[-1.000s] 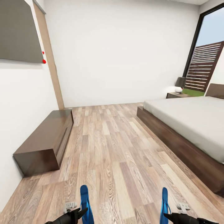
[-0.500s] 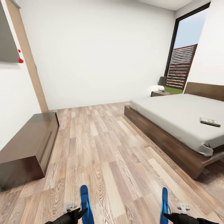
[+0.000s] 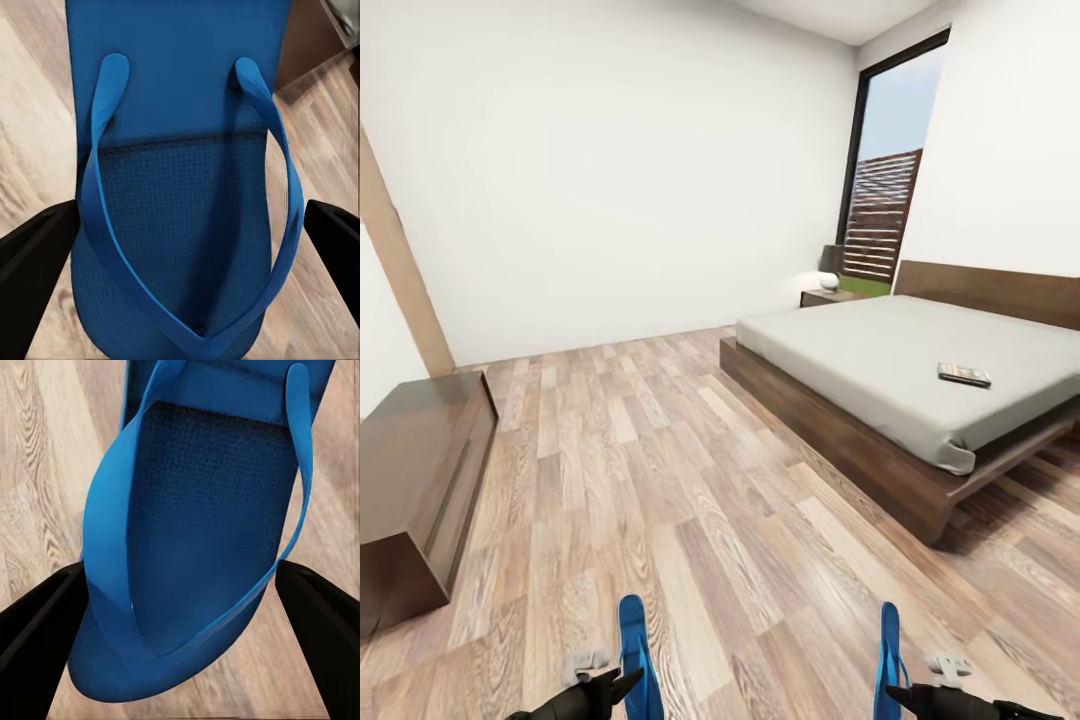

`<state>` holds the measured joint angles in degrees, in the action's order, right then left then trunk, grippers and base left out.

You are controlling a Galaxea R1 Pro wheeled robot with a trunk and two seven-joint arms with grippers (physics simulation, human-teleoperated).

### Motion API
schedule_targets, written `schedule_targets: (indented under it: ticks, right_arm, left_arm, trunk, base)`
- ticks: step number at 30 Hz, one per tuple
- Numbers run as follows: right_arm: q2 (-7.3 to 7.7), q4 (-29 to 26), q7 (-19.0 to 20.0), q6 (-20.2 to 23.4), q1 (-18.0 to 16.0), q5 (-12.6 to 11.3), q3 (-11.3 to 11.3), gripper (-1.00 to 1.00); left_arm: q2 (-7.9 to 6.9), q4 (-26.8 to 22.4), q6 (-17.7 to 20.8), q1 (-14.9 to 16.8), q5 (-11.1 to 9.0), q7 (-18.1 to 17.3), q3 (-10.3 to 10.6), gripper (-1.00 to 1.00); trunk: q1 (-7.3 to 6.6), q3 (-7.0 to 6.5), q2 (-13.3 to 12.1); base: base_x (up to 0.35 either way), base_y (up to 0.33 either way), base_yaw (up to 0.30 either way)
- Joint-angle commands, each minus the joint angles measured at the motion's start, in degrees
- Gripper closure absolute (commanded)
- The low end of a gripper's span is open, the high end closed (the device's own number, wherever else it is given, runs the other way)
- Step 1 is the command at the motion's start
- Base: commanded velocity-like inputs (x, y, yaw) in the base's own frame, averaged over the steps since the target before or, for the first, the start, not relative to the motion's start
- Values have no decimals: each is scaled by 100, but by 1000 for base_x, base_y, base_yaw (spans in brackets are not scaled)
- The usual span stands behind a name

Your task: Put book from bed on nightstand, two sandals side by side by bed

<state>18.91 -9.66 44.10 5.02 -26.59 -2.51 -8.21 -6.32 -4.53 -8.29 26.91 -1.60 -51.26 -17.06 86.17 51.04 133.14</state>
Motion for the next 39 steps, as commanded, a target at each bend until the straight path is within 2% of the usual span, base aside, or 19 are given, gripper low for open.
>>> schedule_targets:
  ticks: [1, 39]
  right_arm:
    - [-1, -1, 20, 52, -4, -30, -32, 100]
    - [-1, -1, 15, 52, -4, -31, -32, 100]
  left_arm:
    - [-2, 5, -24, 2, -16, -15, 10, 100]
    - [7, 5, -24, 1, -16, -15, 10, 100]
  trunk:
    - [-1, 6, 2]
    - [-1, 6, 2]
  base:
    - [0, 0, -284]
    - [0, 0, -284]
